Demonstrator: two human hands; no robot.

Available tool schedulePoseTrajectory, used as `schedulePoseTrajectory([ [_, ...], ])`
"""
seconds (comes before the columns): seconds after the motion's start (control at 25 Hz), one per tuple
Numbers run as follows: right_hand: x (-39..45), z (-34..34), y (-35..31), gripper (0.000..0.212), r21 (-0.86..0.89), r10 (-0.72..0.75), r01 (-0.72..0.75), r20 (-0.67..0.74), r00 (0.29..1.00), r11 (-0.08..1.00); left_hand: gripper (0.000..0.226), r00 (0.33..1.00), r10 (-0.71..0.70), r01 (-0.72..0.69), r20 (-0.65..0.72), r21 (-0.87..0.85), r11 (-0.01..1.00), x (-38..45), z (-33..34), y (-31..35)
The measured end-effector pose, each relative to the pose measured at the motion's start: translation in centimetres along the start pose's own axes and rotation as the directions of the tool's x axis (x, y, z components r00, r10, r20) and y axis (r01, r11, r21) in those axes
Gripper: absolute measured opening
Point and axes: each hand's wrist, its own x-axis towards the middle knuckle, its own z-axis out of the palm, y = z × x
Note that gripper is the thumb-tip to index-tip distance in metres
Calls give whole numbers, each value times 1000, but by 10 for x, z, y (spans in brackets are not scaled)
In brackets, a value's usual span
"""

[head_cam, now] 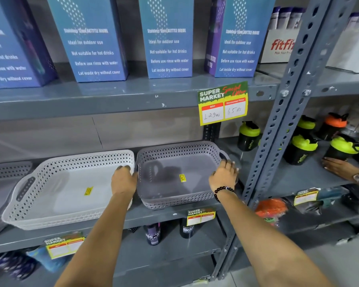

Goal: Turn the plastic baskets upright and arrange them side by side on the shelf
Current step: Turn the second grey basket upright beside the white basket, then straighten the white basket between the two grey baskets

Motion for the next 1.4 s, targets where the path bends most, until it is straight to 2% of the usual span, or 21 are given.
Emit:
schedulePoseTrajectory([
  [0.16, -23, 13, -45, 52, 72, -72, 68, 57, 996, 995, 43, 1000, 3, -3, -4, 3, 1000, 14, -26, -33],
  [0.36, -58, 31, -125, 56, 316, -88, 9, 236, 968, 949, 49, 999, 19, -14, -40, 120, 993, 45, -75, -112],
  [0.56, -81, 55, -185, 58, 414, -143, -33, 387, 911, 910, 57, 990, -104, 119, -99, 160, 980, 75, -120, -201],
  [0.72, -83, 74, -210, 50, 367, -172, 7, 422, 890, 930, 53, 955, -290, 293, -57, 58, 954, 93, -136, -247],
  [0.8, -81, 82, -218, 49, 326, -183, 38, 428, 885, 945, 49, 951, -308, 308, 7, -2, 951, 97, -137, -256],
  [0.88, -80, 88, -225, 48, 292, -166, 45, 406, 898, 955, 45, 955, -292, 292, 54, -5, 956, 96, -136, -258],
  [1.08, -83, 93, -236, 49, 148, -149, 105, 328, 933, 983, 43, 960, -276, 275, 38, 32, 961, 93, -135, -255],
  [1.28, -85, 94, -237, 52, 96, -198, 178, 285, 938, 979, 44, 991, -135, 133, 10, 132, 982, 97, -137, -257],
  [1.4, -86, 95, -236, 53, 71, -210, 198, 301, 930, 978, 46, 995, -97, 93, 13, 189, 978, 98, -133, -260],
])
